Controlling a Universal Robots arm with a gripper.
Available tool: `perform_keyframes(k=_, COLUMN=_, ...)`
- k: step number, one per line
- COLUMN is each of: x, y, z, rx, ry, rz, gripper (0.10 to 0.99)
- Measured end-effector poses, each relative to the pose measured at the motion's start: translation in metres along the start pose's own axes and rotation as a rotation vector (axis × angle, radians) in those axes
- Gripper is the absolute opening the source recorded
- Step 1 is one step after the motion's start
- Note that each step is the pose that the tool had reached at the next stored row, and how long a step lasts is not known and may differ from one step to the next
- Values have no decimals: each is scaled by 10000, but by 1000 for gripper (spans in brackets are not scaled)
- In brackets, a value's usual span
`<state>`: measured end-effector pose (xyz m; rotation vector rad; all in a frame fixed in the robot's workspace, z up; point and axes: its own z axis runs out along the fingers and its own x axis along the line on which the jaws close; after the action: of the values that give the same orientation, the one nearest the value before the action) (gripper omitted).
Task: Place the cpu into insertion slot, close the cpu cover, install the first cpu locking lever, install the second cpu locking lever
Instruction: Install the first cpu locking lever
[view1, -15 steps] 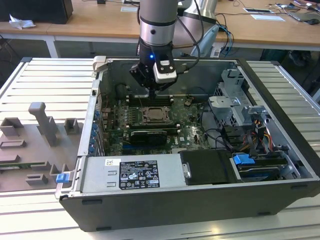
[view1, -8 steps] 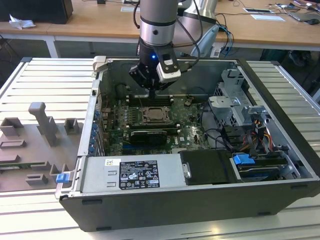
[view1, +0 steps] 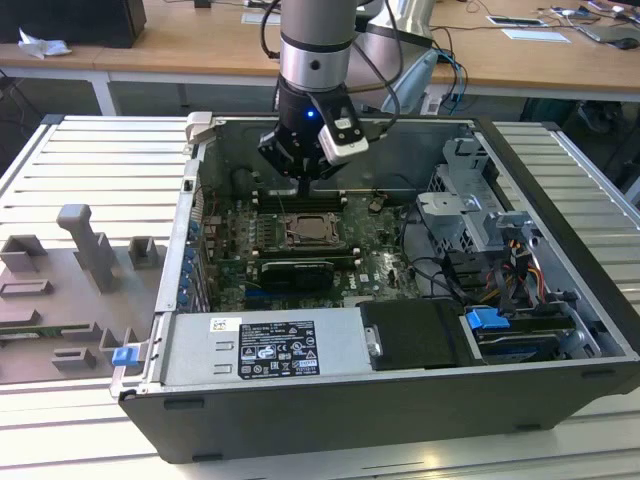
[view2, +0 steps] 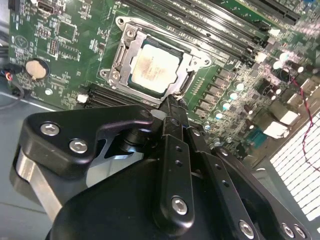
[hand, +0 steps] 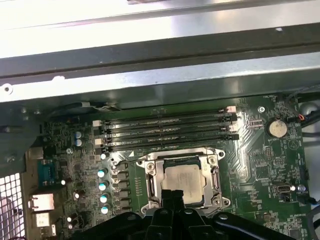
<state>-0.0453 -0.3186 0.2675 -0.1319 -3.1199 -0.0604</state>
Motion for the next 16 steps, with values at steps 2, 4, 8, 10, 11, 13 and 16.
perform_keyframes(k=2, x=0, y=0, z=0, rx=6, ry=10, rz=-248, gripper=106)
perform_keyframes(k=4, x=1, y=0, z=0, rx=12, ry=21, rz=-537, gripper=106)
perform_keyframes(k=8, x=35, y=-3, z=1, rx=-3, ry=11, rz=-809, gripper=106)
perform_keyframes(k=10, x=60, y=-6, z=2, rx=-6, ry=5, rz=-906, gripper=106)
perform_keyframes(k=11, x=71, y=-7, z=2, rx=-7, ry=4, rz=-953, gripper=106)
perform_keyframes(k=13, x=75, y=-7, z=2, rx=-7, ry=1, rz=-975, gripper=106)
perform_keyframes(k=16, x=97, y=-10, z=3, rx=-10, ry=-5, rz=-1026, gripper=106)
